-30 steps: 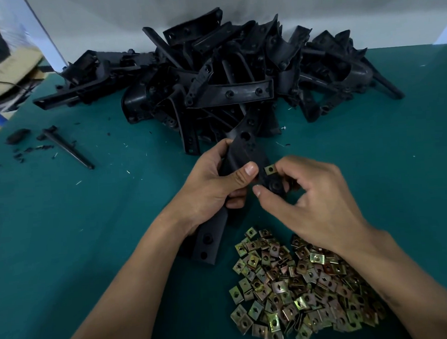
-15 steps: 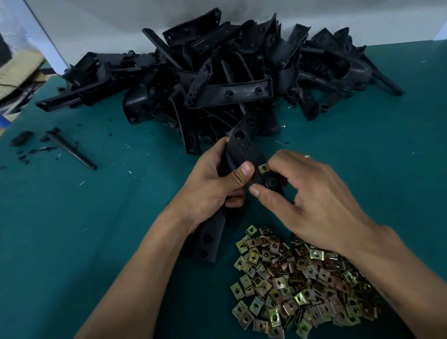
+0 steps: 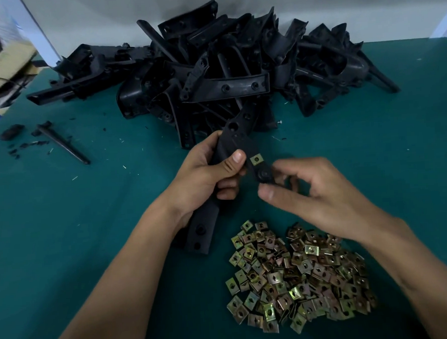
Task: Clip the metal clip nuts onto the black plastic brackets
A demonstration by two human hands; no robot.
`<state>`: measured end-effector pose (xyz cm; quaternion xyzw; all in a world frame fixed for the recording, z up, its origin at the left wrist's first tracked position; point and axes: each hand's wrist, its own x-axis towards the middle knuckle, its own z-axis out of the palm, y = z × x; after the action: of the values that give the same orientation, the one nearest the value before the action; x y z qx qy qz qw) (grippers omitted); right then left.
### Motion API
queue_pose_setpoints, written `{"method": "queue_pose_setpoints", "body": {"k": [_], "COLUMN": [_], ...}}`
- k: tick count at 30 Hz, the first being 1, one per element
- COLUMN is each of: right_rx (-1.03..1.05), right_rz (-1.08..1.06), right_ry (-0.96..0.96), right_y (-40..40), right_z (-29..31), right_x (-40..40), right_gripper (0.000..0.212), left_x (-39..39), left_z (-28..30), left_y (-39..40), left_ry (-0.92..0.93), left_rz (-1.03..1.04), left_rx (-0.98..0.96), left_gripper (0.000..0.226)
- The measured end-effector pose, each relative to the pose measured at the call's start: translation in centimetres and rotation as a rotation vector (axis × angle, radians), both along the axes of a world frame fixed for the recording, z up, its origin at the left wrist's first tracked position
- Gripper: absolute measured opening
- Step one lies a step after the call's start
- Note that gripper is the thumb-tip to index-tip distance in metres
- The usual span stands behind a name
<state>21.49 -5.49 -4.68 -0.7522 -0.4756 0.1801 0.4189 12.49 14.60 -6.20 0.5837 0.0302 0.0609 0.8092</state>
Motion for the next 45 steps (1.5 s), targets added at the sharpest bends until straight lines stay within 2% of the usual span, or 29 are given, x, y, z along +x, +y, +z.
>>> {"method": "queue_pose_setpoints", "body": {"k": [3, 7, 10, 14, 18, 23, 27, 33, 35, 37, 40, 45], "right_rx": [-0.160, -0.145, -0.156, -0.219, -0.061, 0.392, 0.544, 0.621, 0.594, 0.546, 0.584, 0.633], "right_rz": [0.080, 0.135, 0.131, 0.112, 0.037, -0.215, -0.260, -0.300, -0.298, -0.301, -0.287, -0.311], "right_ry": [0.052, -0.043, -0.132, -0.083, 0.167, 0.677, 0.843, 0.950, 0.928, 0.862, 0.854, 0.813], "right_y": [-0.7, 0.1, 0.4, 0.2, -0.5, -0.1, 0.8, 2.5, 2.5, 2.4, 2.6, 2.9], "right_z": [-0.7, -0.8, -0.8, -0.8, -0.4, -0.8, -0.7, -0.3, -0.3, -0.3, -0.4, -0.4], "right_x": [-0.2, -1.7, -2.0, -1.7, -0.6, 0.5, 0.7, 0.6, 0.6, 0.6, 0.4, -0.1], "right_gripper": [0.021, 0.023, 0.007, 0.011, 0.014, 0.019, 0.023, 0.012, 0.010, 0.011, 0.015, 0.024], "left_x": [-0.1, -0.1, -0.1, -0.1, -0.2, -0.3, -0.2, 0.0, -0.1, -0.1, 0.0, 0.0], "left_z": [0.0, 0.0, -0.1, 0.0, 0.0, -0.1, -0.4, -0.5, -0.5, -0.4, -0.3, -0.3], "left_y": [0.2, 0.1, 0.1, 0.2, 0.2, 0.3, 0.2, 0.1, 0.1, 0.0, -0.1, -0.2], "left_ry": [0.005, 0.030, 0.047, 0.047, 0.038, 0.017, 0.003, 0.013, 0.014, 0.019, 0.025, 0.039], "left_rz": [-0.028, -0.074, -0.062, -0.070, -0.088, -0.159, -0.214, -0.218, -0.221, -0.219, -0.211, -0.197], "left_rx": [-0.048, -0.072, -0.101, -0.114, -0.113, -0.092, -0.021, -0.019, -0.011, -0.007, -0.009, 0.000], "left_gripper": [0.018, 0.019, 0.021, 0.020, 0.019, 0.019, 0.024, 0.024, 0.024, 0.027, 0.031, 0.026]}}
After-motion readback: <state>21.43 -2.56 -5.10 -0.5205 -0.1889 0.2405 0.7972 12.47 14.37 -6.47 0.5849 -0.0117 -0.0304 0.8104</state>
